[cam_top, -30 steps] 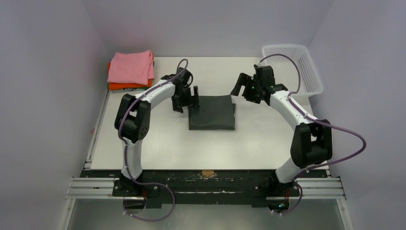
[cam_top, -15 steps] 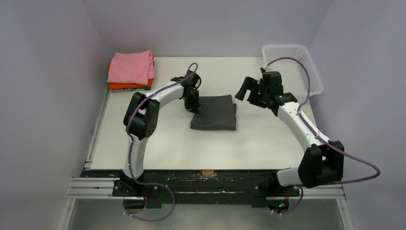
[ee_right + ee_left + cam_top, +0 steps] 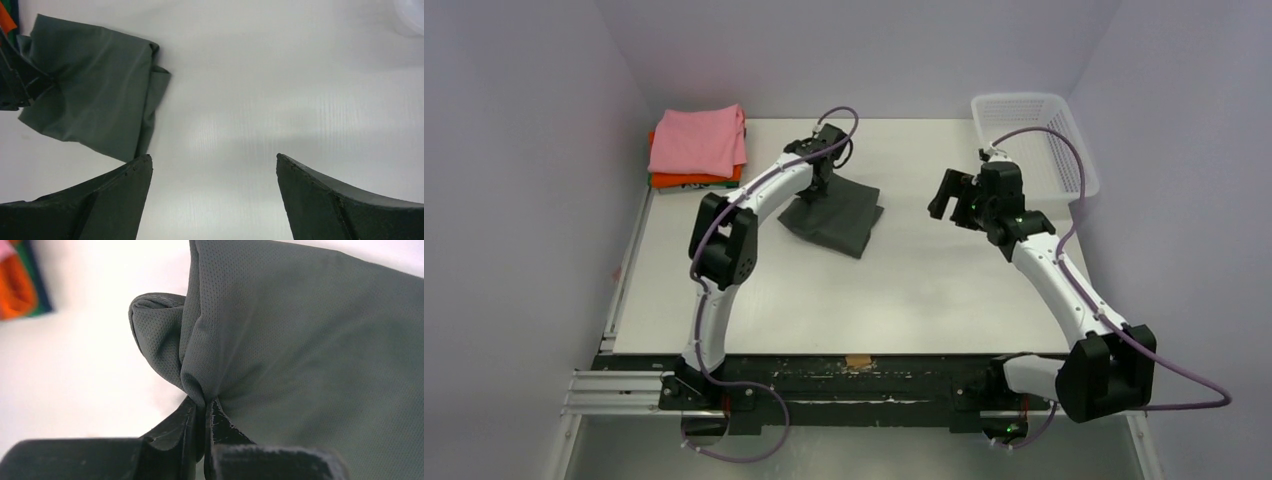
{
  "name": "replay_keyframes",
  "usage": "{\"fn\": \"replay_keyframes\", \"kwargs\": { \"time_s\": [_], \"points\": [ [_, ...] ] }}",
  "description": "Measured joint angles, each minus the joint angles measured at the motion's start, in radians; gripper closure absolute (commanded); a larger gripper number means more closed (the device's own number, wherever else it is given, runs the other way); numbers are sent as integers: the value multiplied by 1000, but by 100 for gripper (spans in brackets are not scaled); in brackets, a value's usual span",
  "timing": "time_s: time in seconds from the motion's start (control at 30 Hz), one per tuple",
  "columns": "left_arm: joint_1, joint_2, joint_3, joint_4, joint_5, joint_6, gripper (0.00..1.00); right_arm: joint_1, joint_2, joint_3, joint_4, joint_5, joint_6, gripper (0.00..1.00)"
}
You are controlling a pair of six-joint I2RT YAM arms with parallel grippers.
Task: Fold and stack the t-shirts
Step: Put the neatly folded tshirt into the corner of the board with the left arm
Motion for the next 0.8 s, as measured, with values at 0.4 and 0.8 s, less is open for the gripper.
{"fn": "replay_keyframes", "kwargs": {
  "time_s": [0.4, 0.8],
  "points": [
    [116, 33, 222, 65, -264, 350, 100, 0, -44, -35, 46, 117, -47, 7],
    [296, 37, 448, 82, -276, 502, 100, 0, -16, -37, 56, 165, -62, 7]
  ]
}}
